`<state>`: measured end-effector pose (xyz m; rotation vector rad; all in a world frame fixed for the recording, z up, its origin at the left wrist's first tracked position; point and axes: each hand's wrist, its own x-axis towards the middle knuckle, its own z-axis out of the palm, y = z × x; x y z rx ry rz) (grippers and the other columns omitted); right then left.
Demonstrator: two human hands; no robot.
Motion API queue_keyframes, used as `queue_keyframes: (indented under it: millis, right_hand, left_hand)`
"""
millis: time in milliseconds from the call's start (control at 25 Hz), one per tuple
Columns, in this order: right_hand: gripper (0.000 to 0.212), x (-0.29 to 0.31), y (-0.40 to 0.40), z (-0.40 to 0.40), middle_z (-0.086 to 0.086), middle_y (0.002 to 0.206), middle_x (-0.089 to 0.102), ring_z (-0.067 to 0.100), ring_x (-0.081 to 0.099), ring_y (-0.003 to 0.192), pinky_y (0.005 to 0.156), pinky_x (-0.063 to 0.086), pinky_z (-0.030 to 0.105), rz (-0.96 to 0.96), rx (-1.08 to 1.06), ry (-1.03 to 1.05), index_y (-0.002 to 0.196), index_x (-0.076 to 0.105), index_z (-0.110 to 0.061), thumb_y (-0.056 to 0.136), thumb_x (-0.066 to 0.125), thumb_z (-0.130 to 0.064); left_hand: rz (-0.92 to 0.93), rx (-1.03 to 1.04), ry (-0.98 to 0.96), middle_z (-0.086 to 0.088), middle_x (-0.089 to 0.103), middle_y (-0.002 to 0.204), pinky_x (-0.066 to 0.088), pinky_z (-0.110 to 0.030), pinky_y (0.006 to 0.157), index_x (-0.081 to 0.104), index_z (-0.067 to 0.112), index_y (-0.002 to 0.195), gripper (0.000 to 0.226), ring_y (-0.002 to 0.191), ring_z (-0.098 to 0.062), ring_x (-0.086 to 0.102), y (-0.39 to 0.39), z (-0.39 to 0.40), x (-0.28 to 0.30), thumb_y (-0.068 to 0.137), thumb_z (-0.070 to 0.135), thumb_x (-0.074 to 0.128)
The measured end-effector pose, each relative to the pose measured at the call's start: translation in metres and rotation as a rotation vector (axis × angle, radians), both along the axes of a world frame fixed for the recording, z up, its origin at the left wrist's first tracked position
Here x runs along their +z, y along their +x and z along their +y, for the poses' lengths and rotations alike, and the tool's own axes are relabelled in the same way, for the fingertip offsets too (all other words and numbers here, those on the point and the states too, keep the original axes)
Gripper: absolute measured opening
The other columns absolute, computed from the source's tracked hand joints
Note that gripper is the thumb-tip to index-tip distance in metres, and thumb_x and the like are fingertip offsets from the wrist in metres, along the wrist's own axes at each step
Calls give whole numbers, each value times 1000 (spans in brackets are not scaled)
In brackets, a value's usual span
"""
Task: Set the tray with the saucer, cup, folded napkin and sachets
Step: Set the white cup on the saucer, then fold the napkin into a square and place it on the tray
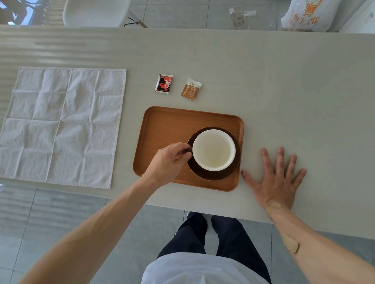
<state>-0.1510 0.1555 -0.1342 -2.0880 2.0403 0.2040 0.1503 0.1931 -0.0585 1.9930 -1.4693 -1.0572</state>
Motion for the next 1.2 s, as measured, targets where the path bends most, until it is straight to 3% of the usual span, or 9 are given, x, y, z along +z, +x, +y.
queue_keyframes:
  millis: [280, 400, 480, 560, 680, 880, 1200]
  right_hand:
    - [89, 1, 0, -5, -1, 162, -16, 33, -20, 146, 113, -12, 64, 13, 24, 100, 144, -20, -49, 72, 11, -92]
    - [92, 15, -10, -14, -1, 159, -26, 34, -25, 144, 111, -12, 63, -23, 85, 294, 143, -21, -49, 73, 24, -89]
    - [87, 33, -19, -20, 2, 162, -13, 37, -8, 147, 115, 7, 58, 22, 177, 330, 148, -5, -46, 80, 40, -76]
    - [70, 54, -23, -19, 7, 159, 19, 35, 25, 141, 111, 32, 49, 16, 277, 319, 147, 25, -36, 85, 50, -57]
    - [51, 78, -9, 1, 3, 143, 48, 26, 50, 125, 97, 45, 36, 50, 451, 390, 137, 46, -32, 87, 48, -44]
    - [42, 118, 39, 34, -7, 128, 62, 17, 57, 115, 89, 47, 33, 68, 707, 441, 123, 58, -36, 84, 47, -49]
    - [40, 158, 178, 100, -6, 123, 66, 15, 63, 108, 92, 52, 36, -200, 919, 355, 124, 60, -30, 87, 49, -42]
  left_hand:
    - [40, 69, 29, 9, 61, 126, 47, -16, 84, 47, 25, 135, 39, 108, -2, 56, -3, 13, -3, 97, 33, 56]
    - [50, 205, 97, 11, 59, 124, 46, -18, 79, 47, 27, 134, 43, 107, -5, 57, -3, 30, -2, 95, 43, 57]
    - [9, 244, 94, 10, 61, 121, 46, -20, 80, 53, 27, 130, 40, 106, -7, 59, 0, 47, 2, 94, 42, 59]
    - [-5, 285, 80, 8, 64, 117, 45, -22, 82, 59, 24, 124, 34, 105, -8, 60, 3, 66, 9, 93, 38, 61]
    - [-22, 289, 86, 8, 64, 114, 43, -24, 86, 63, 24, 117, 27, 107, -12, 59, 10, 103, 22, 92, 35, 63]
    - [-141, 270, 151, 3, 60, 123, 40, -27, 93, 63, 24, 119, 29, 115, -14, 54, 35, 176, 40, 92, 35, 62]
    - [-290, 390, 109, 5, 61, 122, 44, -29, 95, 63, 27, 118, 30, 106, -12, 58, 105, 297, 69, 91, 42, 61]
